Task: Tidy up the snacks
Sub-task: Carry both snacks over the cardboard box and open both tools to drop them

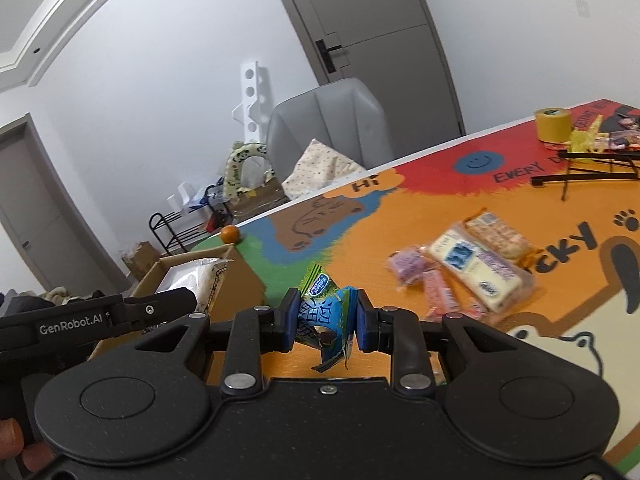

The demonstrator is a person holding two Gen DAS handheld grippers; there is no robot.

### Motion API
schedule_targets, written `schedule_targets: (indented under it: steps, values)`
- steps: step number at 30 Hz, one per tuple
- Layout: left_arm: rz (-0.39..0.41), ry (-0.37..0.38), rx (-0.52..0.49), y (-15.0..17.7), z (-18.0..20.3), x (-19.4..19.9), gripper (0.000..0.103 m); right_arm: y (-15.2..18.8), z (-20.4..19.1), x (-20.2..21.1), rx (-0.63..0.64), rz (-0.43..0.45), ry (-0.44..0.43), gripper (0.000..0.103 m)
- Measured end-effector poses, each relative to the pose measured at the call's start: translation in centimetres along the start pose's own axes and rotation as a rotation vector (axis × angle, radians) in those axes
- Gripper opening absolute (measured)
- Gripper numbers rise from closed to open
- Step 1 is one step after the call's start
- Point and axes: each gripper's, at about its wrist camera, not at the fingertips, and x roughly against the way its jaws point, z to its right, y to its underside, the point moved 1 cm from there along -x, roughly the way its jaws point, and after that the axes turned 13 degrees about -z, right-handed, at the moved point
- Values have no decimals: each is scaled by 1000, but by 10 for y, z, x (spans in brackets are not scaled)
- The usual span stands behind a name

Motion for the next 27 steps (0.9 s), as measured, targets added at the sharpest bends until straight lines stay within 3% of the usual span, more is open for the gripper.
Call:
schedule_targets:
  steps: [27]
  values:
    - [5, -75, 205, -4, -108, -5, 44, -13, -78, -50, 125, -72, -59, 26]
